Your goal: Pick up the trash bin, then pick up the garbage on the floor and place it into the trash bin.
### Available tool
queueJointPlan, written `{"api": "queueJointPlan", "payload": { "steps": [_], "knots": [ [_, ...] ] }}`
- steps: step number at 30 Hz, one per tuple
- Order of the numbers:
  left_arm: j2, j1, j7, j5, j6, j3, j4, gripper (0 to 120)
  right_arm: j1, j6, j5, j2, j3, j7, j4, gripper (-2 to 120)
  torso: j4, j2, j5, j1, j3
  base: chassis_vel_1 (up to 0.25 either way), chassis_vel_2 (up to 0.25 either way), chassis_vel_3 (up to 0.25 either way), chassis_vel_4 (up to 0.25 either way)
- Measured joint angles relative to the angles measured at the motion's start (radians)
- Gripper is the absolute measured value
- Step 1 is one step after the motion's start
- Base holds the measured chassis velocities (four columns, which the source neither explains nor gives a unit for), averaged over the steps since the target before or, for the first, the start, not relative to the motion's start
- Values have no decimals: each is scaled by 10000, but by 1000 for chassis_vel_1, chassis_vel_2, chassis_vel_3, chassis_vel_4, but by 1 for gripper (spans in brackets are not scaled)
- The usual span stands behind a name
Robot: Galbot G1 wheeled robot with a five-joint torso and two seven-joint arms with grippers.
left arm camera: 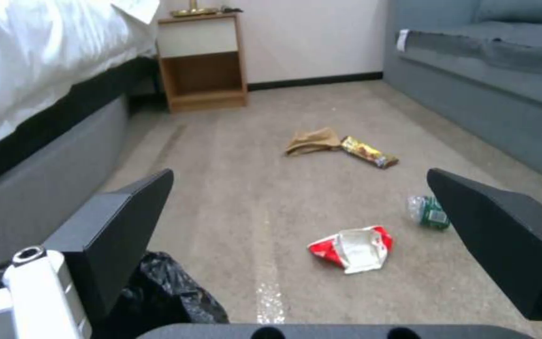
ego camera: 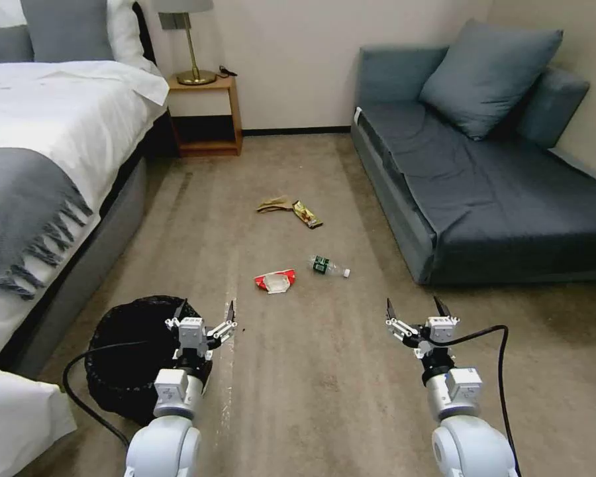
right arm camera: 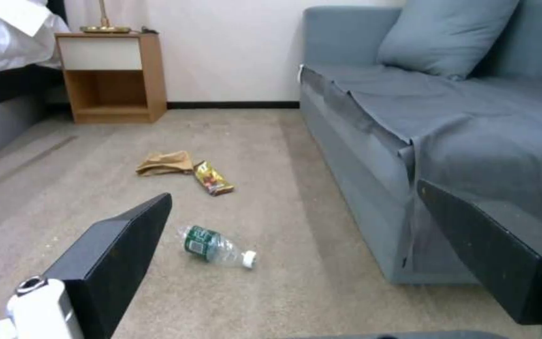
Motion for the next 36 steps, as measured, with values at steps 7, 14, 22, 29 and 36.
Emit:
{"api": "queueJointPlan", "payload": {
  "steps": [7,14,22,29,36],
  "knots": [
    [149,38,-148,-295,116,-168,-160,100,-50,-227,310,-172,-38,135,199,100,-1,-1,-1,0,0,0,0,0,0],
    [931,274,-1105,-1912,765,-1094,-982,100,-261,-1124,1467,-875,-207,691,1039,100,1,0,-2,0,0,0,0,0,0],
    [2056,621,-2480,-4243,1703,-2420,-2155,98,-607,-2699,3513,-2093,-430,1468,2377,100,0,0,-2,0,0,0,0,0,0],
    [2872,862,-3467,-5918,2373,-3380,-3014,97,-877,-3950,5121,-3061,-610,2083,3432,100,0,0,-1,0,0,0,0,0,0],
    [3296,969,-4159,-6576,2967,-3962,-2870,97,-1063,-4810,6235,-3726,-736,2503,4154,100,0,0,2,0,-1,0,0,0,0]
  ]
}}
